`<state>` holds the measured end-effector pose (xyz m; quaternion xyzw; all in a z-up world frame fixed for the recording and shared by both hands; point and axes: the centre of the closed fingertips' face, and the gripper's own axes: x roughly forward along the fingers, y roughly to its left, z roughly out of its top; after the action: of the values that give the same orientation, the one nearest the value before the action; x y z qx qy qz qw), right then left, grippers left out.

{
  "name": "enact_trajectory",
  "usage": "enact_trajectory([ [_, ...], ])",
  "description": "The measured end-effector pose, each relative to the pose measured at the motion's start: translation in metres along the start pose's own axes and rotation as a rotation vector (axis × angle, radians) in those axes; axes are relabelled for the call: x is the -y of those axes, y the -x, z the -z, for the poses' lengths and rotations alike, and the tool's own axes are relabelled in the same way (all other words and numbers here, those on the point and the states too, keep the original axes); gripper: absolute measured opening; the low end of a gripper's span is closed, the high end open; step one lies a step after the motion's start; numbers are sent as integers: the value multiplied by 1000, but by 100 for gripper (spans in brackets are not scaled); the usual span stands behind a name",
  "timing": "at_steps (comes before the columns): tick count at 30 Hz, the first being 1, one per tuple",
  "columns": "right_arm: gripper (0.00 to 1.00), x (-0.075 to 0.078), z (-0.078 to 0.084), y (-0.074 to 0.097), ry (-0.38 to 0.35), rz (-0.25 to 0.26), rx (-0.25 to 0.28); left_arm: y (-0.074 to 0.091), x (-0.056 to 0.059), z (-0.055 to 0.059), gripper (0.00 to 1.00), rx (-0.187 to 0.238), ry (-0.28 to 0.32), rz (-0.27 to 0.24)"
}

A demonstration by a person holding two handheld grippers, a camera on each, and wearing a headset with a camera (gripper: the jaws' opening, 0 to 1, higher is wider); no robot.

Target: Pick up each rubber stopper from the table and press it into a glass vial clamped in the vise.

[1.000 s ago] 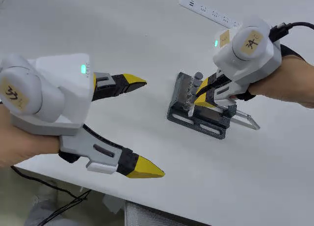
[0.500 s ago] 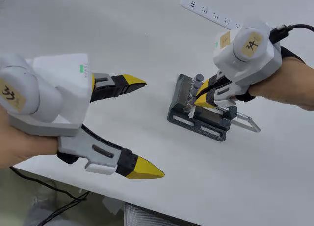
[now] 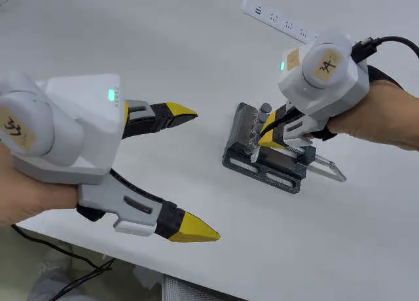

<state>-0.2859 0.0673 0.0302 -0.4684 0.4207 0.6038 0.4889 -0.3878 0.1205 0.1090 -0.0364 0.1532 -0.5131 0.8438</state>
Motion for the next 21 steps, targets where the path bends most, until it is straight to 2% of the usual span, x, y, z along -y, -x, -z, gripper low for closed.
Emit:
enact_trajectory([
  [3, 2, 1, 0, -1, -4, -4, -8, -1, 0, 0, 96, -1, 2, 3],
  [5, 2, 0, 0, -1, 29, 1, -22, -2, -1, 0, 96, 3, 4, 4],
  [21, 1, 1, 0, -3, 19, -35, -37, -4, -5, 1, 95, 2, 12, 1],
])
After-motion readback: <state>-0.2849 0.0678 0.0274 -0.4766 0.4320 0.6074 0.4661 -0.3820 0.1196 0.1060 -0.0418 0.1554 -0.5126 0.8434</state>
